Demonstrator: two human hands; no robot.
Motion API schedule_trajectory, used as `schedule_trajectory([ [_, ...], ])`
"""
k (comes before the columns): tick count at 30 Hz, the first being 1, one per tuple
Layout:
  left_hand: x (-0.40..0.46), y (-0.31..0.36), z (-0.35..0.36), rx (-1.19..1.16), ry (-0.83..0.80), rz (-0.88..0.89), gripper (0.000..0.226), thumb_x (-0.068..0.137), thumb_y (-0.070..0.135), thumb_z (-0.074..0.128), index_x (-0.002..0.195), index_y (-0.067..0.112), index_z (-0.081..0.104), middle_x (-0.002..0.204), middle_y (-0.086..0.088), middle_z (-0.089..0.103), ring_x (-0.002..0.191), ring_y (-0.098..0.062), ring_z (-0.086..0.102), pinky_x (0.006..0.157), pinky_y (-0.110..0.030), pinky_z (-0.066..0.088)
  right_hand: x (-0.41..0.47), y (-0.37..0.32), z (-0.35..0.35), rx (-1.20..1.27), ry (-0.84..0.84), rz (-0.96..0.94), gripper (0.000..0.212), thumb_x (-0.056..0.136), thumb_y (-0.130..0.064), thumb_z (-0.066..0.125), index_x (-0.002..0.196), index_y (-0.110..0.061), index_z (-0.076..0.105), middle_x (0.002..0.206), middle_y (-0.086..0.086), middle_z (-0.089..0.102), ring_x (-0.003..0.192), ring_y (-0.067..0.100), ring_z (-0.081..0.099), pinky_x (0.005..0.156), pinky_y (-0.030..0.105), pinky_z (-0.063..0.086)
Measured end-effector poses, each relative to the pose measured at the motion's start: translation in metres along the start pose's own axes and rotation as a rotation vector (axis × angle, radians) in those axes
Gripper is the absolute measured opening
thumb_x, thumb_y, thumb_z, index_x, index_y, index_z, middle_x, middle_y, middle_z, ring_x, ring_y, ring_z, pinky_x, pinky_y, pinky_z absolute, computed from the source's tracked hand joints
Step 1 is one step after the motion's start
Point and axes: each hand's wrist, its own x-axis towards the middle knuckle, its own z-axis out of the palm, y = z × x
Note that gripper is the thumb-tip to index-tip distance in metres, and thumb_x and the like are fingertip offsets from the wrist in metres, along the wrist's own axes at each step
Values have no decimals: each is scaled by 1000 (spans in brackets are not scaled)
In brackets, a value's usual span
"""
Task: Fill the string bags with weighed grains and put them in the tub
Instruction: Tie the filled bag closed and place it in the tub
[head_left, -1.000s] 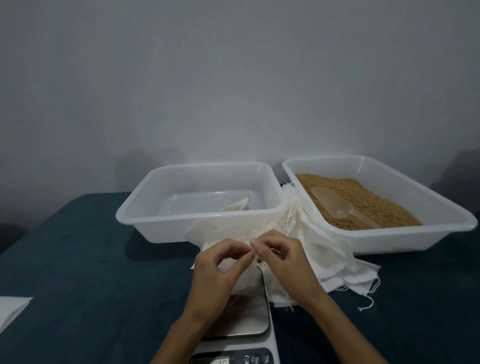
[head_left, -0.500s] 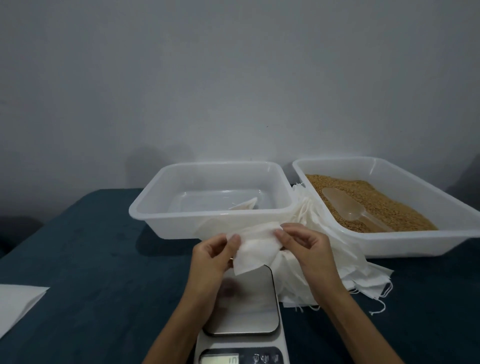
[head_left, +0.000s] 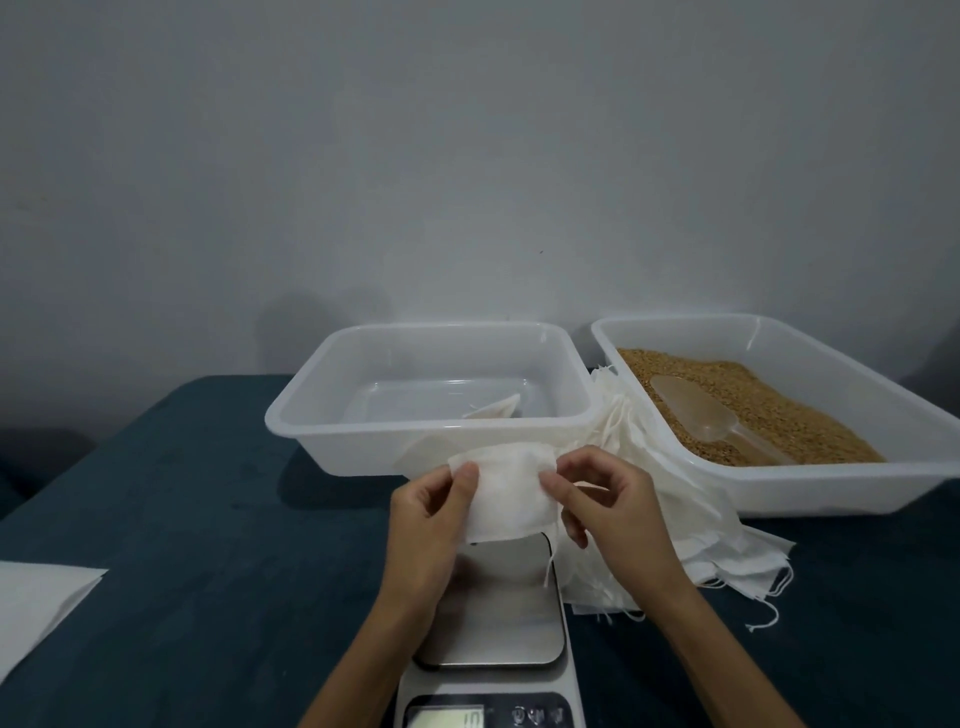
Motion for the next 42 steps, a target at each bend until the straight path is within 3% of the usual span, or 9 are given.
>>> schedule_trajectory([
  [4,0,1,0,-2,-71,5,22,99,23,67,93,4,76,82,-8,73,71,-16,64,59,-26,52,1,1,-4,-28,119,1,10,85,-30,79,82,-23,72,75,-8,64,52,11,43,45,23,39],
  [9,2,-3,-2,-7,9,23,21,100,17,67,86,4,76,72,-3,67,65,-14,59,59,-26,52,2,-1,-3,110,78,11,14,85,-29,75,83,-18,68,75,0,63,40,13,35,39,22,27],
  [15,3,-8,-1,95,39,80,17,101,15,66,87,12,76,79,-1,71,74,-12,65,62,-27,57,0,-1,-2,51,-33,-8,8,93,-29,70,87,-23,70,81,3,73,37,19,50,39,24,38],
  [20,4,-8,-2,110,110,80,20,103,18,62,86,15,72,72,9,67,68,0,61,61,-17,52,0,-1,1,25,-17,-7,15,95,-35,63,86,-24,67,72,12,75,33,18,50,36,23,35],
  [25,2,-2,2,-44,72,-29,17,105,16,59,100,4,69,82,-6,77,73,-16,71,64,-31,62,-3,-3,4,6,-102,-38,15,93,-28,69,94,-15,76,93,3,76,48,23,61,43,26,45],
  [29,-1,2,1,-65,53,-17,16,103,20,62,114,9,68,92,-6,78,83,-20,74,67,-30,61,-4,-2,5,-54,-72,-43,19,96,-31,65,87,-15,71,84,7,77,41,26,59,40,25,41],
  [33,-2,-1,2,-85,22,-58,29,101,10,65,126,25,59,71,-8,69,60,-17,61,54,-30,54,-6,-4,3,-31,-51,-45,32,91,-51,69,82,-20,73,72,5,72,41,26,59,39,24,40],
  [36,-1,1,-1,-174,19,-126,38,101,8,63,127,36,58,74,-5,73,60,-16,64,48,-26,50,-8,-6,6,-50,-123,-67,37,86,-54,73,94,-19,78,84,7,74,54,27,66,46,26,46],
  [42,-1,3,1,-186,-38,-89,27,102,13,63,126,25,64,69,-11,58,62,-18,53,48,-27,46,-6,-10,1,-139,41,-139,27,91,-45,69,83,-19,71,59,11,62,42,27,65,36,35,41],
])
